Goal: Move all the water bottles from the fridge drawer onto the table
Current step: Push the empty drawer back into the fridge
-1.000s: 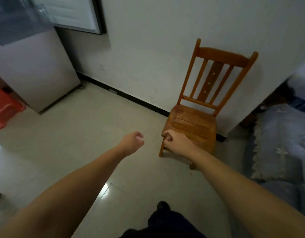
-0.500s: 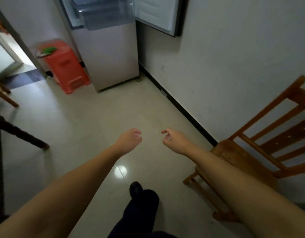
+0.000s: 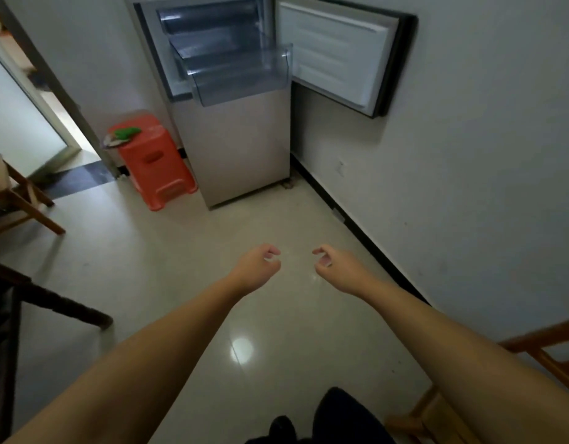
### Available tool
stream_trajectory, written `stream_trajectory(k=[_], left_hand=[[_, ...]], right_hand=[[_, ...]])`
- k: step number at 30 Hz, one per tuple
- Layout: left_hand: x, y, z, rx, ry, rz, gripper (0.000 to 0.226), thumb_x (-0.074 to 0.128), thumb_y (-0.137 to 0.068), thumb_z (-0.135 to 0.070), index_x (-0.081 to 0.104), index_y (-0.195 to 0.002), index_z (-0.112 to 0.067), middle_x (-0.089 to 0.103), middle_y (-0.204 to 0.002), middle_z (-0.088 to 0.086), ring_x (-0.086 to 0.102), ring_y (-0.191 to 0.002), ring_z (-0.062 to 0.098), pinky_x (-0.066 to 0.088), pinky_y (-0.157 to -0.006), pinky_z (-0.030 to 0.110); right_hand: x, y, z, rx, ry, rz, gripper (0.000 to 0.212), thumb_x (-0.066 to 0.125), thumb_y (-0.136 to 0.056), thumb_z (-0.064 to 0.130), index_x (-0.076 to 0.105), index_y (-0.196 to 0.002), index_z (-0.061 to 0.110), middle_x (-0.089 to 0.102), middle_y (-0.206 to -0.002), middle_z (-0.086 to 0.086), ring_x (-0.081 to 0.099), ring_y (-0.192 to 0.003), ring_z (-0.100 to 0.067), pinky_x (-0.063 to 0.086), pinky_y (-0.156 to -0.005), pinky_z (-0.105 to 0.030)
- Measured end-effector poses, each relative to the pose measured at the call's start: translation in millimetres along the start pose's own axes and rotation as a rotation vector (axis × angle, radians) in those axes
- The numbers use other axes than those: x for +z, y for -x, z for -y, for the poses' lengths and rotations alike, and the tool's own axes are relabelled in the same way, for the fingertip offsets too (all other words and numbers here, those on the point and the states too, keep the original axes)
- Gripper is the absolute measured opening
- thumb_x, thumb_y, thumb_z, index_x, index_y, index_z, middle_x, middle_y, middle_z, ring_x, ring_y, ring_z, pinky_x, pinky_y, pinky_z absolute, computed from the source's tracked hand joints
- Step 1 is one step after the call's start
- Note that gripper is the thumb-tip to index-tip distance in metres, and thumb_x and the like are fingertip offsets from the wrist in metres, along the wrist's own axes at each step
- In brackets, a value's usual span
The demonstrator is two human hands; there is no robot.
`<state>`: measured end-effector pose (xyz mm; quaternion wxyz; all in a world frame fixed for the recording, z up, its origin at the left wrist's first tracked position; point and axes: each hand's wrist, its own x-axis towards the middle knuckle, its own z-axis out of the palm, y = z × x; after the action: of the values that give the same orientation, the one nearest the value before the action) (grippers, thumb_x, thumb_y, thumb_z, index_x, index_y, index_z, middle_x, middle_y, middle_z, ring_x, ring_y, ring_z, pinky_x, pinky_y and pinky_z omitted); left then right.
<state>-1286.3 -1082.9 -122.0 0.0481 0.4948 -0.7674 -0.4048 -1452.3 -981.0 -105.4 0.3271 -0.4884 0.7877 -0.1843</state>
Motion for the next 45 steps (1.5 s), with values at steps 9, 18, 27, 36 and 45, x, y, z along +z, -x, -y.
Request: stream_trajectory(k=[9,18,27,36,45], left_hand=[[-44.2,-134.9,-15.0,-0.046,0.031,-0.046,0.031,0.054,-0.091,-0.020,0.057,-0.121,-0.015,0.052,-0.131,0.010,0.056,-0.112,0.026,0.046,-0.095,0.037],[-98.1,-285.3,-58.9,-0.089,0.085,-0.184,0.034,0.055,-0.092,-0.021,0.055,-0.125,-0.012,0.056,-0.125,0.010,0.058,-0.106,0.024,0.048,-0.091,0.035],[-155.7,-401.2,-56.3,-0.096,0.077,-0.223,0.045,0.057,-0.090,-0.019,0.045,-0.133,-0.011,0.059,-0.123,0.013,0.059,-0.109,0.025,0.045,-0.092,0.031],[-251.2,-541.3,-46.8,-0.016,-0.003,-0.207,0.040,0.056,-0.092,-0.020,0.049,-0.130,-0.010,0.060,-0.123,0.013,0.059,-0.108,0.024,0.041,-0.088,0.024],[-289.5,-628.9,-54.7,0.167,-0.295,-0.335,0.049,0.051,-0.092,-0.020,0.040,-0.140,-0.012,0.045,-0.138,0.010,0.042,-0.128,0.026,0.036,-0.104,0.034]], right_hand=[[-48.6,-145.3,18.6,-0.064,-0.009,0.048,0.037,0.048,-0.094,0.017,0.050,-0.131,0.013,0.061,-0.113,-0.013,0.060,-0.100,-0.027,0.043,-0.076,-0.028],[-132.9,-312.2,41.4,-0.147,0.030,0.065,0.037,0.048,-0.093,0.016,0.051,-0.130,0.013,0.062,-0.111,-0.013,0.057,-0.090,-0.022,0.043,-0.073,-0.026],[-157.4,-448.5,76.6,-0.202,0.078,0.090,0.039,0.049,-0.093,0.016,0.051,-0.131,0.012,0.062,-0.115,-0.010,0.059,-0.102,-0.022,0.043,-0.082,-0.025],[-190.1,-589.7,137.1,-0.219,0.053,0.031,0.041,0.047,-0.095,0.022,0.047,-0.135,0.013,0.061,-0.118,-0.007,0.057,-0.098,-0.016,0.040,-0.080,-0.022],[-221.0,-698.7,155.3,-0.235,0.094,-0.020,0.036,0.051,-0.095,0.018,0.052,-0.129,0.008,0.057,-0.127,-0.012,0.056,-0.112,-0.023,0.046,-0.098,-0.035]])
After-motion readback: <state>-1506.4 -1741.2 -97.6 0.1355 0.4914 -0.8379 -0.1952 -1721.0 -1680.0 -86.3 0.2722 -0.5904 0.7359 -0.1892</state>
